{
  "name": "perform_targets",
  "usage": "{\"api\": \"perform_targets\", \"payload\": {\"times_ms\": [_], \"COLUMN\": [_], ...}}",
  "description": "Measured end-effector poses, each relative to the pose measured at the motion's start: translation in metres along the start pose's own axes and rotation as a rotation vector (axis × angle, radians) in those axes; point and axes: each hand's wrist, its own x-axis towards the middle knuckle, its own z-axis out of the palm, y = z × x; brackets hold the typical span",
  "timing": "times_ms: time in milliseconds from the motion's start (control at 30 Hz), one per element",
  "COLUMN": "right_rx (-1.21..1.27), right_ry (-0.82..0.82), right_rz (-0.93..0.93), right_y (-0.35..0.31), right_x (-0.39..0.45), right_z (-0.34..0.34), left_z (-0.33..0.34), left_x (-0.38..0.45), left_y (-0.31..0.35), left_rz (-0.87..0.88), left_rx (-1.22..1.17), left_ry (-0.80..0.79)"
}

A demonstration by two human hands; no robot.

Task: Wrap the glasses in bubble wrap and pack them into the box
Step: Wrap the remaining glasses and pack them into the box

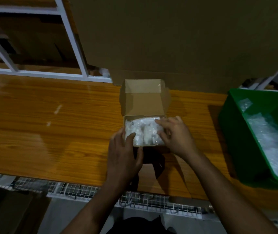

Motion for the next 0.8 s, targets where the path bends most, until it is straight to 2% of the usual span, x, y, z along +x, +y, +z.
{"api": "perform_targets", "payload": {"times_ms": [133,233,367,433,500,533,600,633,700,800], "right_rx": [0.039,0.050,0.000,-0.090,-0.172,-0.209,-0.280,-0.295,-0.315,-0.417], "right_ry": [0.193,0.323,0.489,0.353,0.061,-0.114,-0.427,-0.521,-0.575,-0.556], "right_rz": [0.048,0.119,0.473,0.722,0.916,0.952,0.911,0.878,0.838,0.760], "right_y": [0.027,0.059,0.131,0.174,0.208,0.218,0.229,0.230,0.234,0.238], "right_x": [-0.020,-0.033,-0.062,-0.083,-0.101,-0.107,-0.111,-0.110,-0.107,-0.101], "right_z": [-0.062,-0.114,-0.172,-0.193,-0.203,-0.203,-0.195,-0.189,-0.178,-0.174], "left_z": [0.012,0.021,0.037,0.046,0.057,0.063,0.073,0.077,0.084,0.089], "left_x": [0.023,0.044,0.050,0.045,0.040,0.038,0.033,0.030,0.024,0.015], "left_y": [0.028,0.058,0.096,0.113,0.127,0.133,0.145,0.151,0.159,0.166], "left_rz": [0.115,0.164,0.253,0.297,0.343,0.366,0.404,0.410,0.420,0.417], "left_rx": [-0.151,-0.254,-0.419,-0.515,-0.591,-0.614,-0.648,-0.665,-0.683,-0.657], "left_ry": [0.034,-0.037,-0.155,-0.200,-0.235,-0.248,-0.280,-0.303,-0.341,-0.375]}}
